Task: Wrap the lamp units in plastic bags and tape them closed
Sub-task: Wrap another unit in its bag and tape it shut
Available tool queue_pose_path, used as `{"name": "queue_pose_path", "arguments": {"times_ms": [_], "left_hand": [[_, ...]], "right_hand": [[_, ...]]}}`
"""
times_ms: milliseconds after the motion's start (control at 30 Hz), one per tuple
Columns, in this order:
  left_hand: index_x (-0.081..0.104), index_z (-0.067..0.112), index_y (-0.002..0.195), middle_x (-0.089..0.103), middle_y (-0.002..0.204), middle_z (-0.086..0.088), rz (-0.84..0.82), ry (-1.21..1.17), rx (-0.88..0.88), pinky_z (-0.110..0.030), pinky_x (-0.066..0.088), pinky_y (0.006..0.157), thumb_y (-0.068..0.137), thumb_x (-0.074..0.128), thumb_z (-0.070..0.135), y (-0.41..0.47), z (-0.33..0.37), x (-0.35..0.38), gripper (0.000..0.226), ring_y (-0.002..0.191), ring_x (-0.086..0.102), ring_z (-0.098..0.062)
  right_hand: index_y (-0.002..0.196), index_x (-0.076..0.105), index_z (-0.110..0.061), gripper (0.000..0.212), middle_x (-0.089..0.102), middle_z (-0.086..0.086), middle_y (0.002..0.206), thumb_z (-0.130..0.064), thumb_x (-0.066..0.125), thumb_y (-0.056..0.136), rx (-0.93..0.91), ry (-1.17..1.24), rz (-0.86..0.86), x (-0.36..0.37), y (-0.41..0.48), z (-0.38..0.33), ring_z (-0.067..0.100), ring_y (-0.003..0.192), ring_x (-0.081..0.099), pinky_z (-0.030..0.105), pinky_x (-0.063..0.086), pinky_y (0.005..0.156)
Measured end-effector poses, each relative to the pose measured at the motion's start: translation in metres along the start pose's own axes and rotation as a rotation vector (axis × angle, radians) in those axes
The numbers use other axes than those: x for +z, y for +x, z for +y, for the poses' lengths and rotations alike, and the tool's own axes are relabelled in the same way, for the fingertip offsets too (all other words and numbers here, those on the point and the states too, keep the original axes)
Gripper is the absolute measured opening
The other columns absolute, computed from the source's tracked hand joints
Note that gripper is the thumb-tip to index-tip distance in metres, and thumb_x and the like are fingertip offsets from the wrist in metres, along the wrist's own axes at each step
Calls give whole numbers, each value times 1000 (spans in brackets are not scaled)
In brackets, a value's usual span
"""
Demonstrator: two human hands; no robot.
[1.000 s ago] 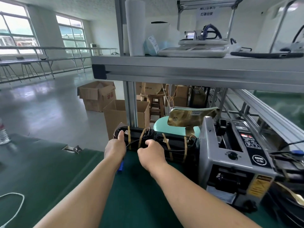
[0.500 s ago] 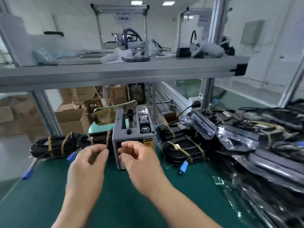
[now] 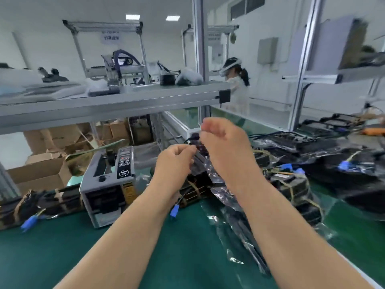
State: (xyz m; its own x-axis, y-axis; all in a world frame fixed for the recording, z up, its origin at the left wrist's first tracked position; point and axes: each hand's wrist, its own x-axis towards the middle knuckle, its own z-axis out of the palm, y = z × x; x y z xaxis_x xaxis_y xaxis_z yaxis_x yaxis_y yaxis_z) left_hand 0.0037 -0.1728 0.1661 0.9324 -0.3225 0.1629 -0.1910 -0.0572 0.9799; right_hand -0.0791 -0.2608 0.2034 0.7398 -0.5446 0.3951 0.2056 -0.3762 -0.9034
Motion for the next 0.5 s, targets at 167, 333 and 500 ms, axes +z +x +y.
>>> {"name": "queue_pose_path", "arguments": {"times_ms": [167, 333, 500], "left_hand": [[59, 23, 86, 58, 86, 5, -45, -30, -151, -37, 52, 83, 94, 63, 36, 10, 26, 55, 16, 80, 55, -11], [45, 21, 72, 42, 76, 1, -38, -98, -257, -32, 40, 66, 95, 63, 35, 2, 28, 82, 32, 72, 42, -15], [60, 22, 95, 55, 99, 2, -85, -89, -280, -35, 36, 81, 88, 64, 51, -19, -1, 97, 30, 86, 50, -16]], "right_hand": [[129, 64, -12, 37, 66, 6, 130, -15, 60, 92, 28, -274, 65, -64, 58, -9, 20, 107, 61, 29, 52, 86], [127, 60, 6, 37, 60, 26, 132, -13, 55, 96, 236, -520, -8, -113, 79, 25, 40, 120, 57, 48, 46, 103], [118, 65, -5, 31, 66, 15, 120, -22, 55, 93, 236, -755, -123, -130, 62, 74, 30, 105, 61, 35, 47, 85]]}}
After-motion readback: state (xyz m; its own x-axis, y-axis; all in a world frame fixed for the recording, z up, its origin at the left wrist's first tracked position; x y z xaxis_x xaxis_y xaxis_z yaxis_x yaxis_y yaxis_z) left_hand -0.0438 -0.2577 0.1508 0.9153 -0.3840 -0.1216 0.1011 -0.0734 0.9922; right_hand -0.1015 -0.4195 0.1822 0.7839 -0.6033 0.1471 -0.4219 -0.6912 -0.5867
